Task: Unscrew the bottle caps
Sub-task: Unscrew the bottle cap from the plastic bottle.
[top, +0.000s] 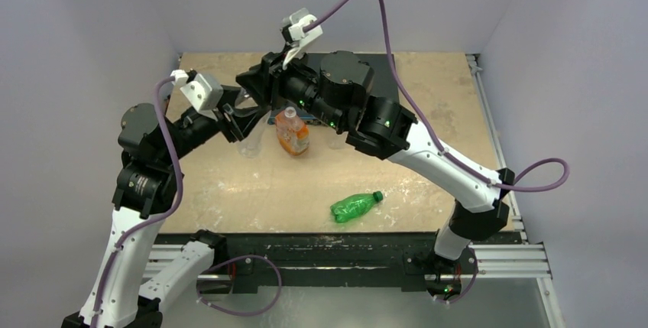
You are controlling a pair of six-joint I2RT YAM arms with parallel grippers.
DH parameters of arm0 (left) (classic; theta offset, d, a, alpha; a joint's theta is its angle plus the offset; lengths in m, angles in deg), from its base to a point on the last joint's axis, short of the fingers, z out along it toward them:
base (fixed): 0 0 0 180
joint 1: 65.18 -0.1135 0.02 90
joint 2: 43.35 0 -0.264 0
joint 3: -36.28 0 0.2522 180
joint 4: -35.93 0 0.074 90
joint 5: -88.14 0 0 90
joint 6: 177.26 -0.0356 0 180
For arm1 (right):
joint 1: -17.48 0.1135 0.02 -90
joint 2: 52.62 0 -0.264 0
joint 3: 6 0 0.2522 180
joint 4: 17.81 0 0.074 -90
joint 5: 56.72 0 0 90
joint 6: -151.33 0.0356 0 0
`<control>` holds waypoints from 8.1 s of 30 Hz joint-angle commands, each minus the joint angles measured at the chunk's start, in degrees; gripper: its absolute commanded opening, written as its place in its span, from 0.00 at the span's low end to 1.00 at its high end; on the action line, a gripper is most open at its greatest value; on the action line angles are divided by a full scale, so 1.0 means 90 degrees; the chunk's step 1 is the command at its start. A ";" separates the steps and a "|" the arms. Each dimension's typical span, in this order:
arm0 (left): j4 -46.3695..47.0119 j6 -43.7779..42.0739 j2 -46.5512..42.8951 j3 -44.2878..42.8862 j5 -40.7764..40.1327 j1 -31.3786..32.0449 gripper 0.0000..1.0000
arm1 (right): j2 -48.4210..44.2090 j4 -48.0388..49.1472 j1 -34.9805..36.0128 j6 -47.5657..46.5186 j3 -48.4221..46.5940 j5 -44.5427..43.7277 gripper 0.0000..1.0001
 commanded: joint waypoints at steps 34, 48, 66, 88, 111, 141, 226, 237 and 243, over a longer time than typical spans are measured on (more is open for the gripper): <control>0.2556 0.3448 0.0136 -0.0317 0.4214 -0.0004 0.00 | -0.1441 0.3512 -0.1404 0.1250 0.1885 0.8074 0.08; 0.0037 -0.0068 0.0050 -0.0343 0.0393 -0.0004 0.00 | -0.0548 -0.0123 0.0026 -0.0325 -0.0200 0.0218 0.73; 0.0078 -0.0181 -0.0062 -0.0082 -0.0055 -0.0004 0.00 | -0.0393 0.0382 0.0109 -0.0019 0.0106 -0.0219 0.42; 0.0130 -0.0136 -0.0135 0.0007 -0.0050 -0.0004 0.00 | -0.0525 0.0655 0.0109 0.0141 0.0513 -0.0219 0.32; 0.0174 -0.0005 -0.0145 0.0053 0.0104 -0.0004 0.00 | -0.0552 0.0606 0.0109 0.0068 0.0287 -0.0085 0.00; 0.1682 0.2589 -0.0046 -0.0560 0.4158 -0.0004 0.00 | -0.1533 0.3481 -0.1520 0.1271 0.2041 0.7625 0.12; 0.1762 0.2839 0.0207 -0.0183 0.3727 -0.0004 0.00 | -0.1517 0.0719 -0.1470 -0.0505 0.0657 0.6165 0.00; 0.0471 0.0854 0.0042 -0.0071 0.1112 -0.0004 0.00 | -0.1266 0.0179 -0.1424 0.0314 0.0288 0.2290 0.90; 0.0401 0.0258 -0.0040 0.0164 -0.0038 -0.0004 0.00 | -0.0821 -0.0082 -0.0766 0.0243 0.0206 0.1053 0.88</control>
